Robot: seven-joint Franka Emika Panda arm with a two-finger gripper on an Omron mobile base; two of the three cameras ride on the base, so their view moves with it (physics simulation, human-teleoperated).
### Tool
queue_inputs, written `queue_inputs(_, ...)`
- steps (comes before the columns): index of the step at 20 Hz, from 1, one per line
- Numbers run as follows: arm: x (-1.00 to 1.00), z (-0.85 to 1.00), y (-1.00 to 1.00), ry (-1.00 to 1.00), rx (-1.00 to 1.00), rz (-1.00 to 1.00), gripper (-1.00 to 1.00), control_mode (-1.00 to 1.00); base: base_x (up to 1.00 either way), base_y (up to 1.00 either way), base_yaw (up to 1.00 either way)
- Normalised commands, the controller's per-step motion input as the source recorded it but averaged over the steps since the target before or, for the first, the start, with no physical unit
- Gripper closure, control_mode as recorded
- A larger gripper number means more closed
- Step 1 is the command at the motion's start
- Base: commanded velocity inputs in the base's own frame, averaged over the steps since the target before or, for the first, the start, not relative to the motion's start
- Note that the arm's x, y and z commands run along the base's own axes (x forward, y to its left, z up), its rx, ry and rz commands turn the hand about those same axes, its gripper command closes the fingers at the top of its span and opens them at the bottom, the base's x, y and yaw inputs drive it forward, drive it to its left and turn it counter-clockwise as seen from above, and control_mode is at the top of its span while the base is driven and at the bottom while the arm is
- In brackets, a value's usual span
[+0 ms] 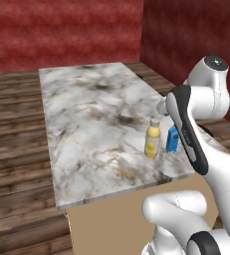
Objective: Move the drinks to the dining counter.
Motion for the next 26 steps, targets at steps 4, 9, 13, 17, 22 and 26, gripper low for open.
queue_inputs(4, -0.40, 0.00, 0.05, -0.04, 0.00, 0.00, -1.00, -1.00, 0.00, 0.00, 0.00)
queue_inputs(9, -0.35, 0.02, 0.06, -0.01, 0.00, 0.00, -1.00, -1.00, 0.00, 0.00, 0.00)
queue_inputs(13, -0.25, 0.08, 0.03, 0.00, 0.00, 0.00, -1.00, -1.00, 0.00, 0.00, 0.00)
queue_inputs(17, -0.06, 0.10, 0.04, 0.00, 0.00, 0.00, -1.00, -1.00, 0.00, 0.00, 0.00)
queue_inputs(22, -0.05, 0.03, 0.05, 0.00, 0.00, 0.00, -1.00, -1.00, 0.00, 0.00, 0.00)
queue_inputs(26, 0.00, 0.00, 0.00, 0.01, 0.00, 0.00, -1.00, -1.00, 0.00, 0.00, 0.00)
